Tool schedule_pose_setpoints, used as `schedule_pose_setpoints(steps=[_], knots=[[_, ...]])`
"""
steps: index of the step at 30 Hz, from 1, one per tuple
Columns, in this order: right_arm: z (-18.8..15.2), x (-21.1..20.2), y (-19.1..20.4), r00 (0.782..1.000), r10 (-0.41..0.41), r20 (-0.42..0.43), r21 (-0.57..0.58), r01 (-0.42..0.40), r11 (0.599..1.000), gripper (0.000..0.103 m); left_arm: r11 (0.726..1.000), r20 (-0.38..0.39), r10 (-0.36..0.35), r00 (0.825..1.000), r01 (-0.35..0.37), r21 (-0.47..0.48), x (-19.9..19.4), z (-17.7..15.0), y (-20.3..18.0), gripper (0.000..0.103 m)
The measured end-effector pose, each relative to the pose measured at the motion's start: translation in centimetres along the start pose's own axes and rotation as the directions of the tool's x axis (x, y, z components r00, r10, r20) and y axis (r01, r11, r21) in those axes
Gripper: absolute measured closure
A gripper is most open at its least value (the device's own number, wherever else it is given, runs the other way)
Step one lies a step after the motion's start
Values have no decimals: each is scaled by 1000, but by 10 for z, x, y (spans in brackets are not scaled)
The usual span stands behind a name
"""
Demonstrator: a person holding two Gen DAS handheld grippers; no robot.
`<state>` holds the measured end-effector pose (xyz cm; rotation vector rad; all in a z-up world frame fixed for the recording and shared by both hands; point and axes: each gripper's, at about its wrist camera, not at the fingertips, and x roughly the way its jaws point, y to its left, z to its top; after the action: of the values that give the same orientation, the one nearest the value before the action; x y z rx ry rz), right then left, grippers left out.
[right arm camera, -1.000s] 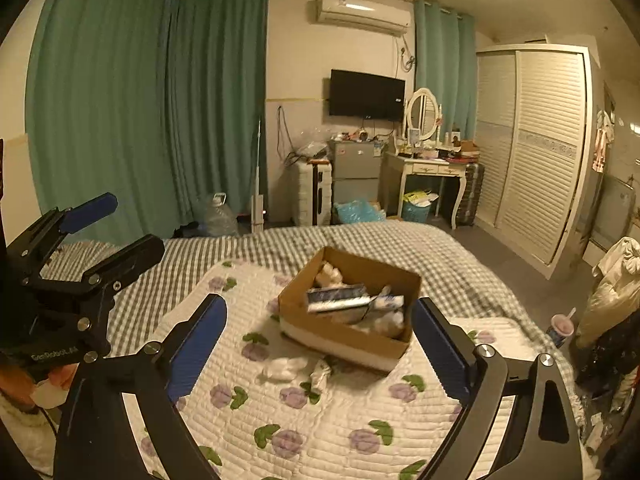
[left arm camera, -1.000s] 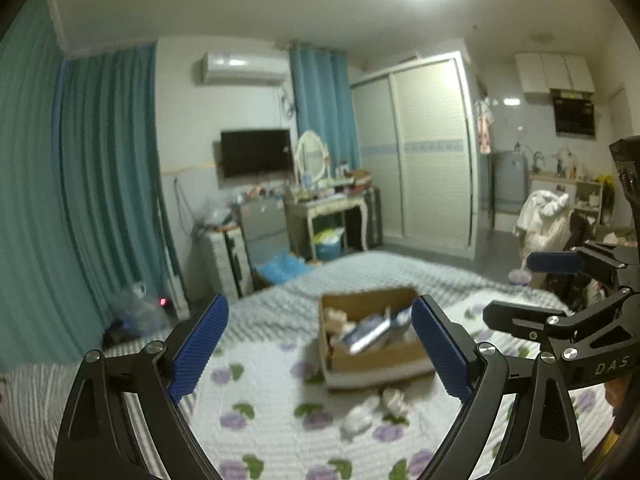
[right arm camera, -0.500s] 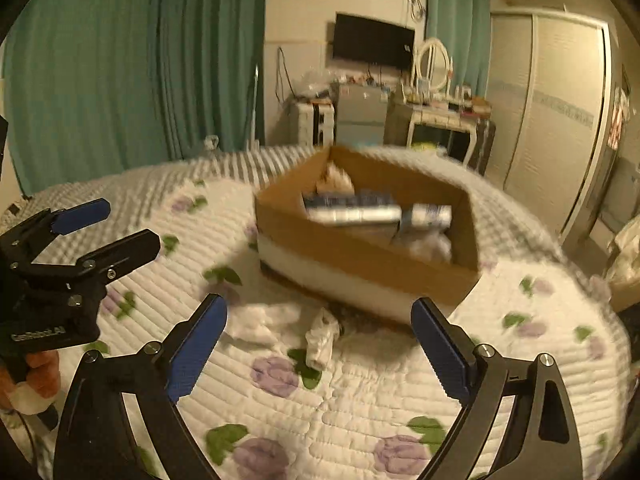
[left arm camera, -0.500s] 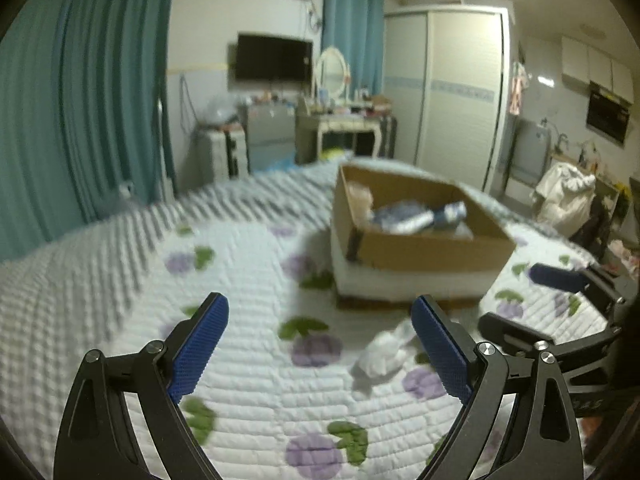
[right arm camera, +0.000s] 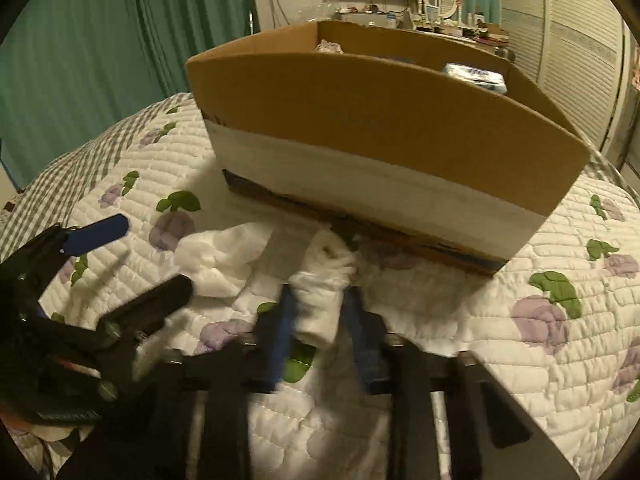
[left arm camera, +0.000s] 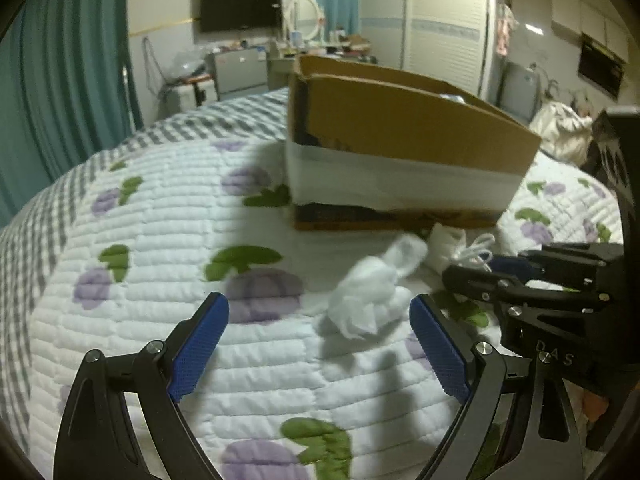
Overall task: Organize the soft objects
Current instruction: 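Grasp the white plastic bag with the left tool while the right grasps a white sock, then lower both items into the box and release them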
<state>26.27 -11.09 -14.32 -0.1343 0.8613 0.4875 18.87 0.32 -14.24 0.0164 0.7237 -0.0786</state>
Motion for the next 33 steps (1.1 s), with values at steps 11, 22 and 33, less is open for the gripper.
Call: schedule_pose_setpoints(steps=[11, 22, 33], knots=[[1, -27, -12, 997, -57, 58, 5, 57, 998, 85, 992, -55, -109, 992, 112, 55, 15, 1, -22, 64], [-21, -96, -9, 992, -70, 109, 6, 70, 998, 85, 987, -4, -149, 989, 149, 60, -64, -4, -34, 64], [-8, -185, 12, 976, -37, 213, -33, 45, 998, 85, 993, 105, -103, 989, 97, 62, -132, 37, -38, 64]])
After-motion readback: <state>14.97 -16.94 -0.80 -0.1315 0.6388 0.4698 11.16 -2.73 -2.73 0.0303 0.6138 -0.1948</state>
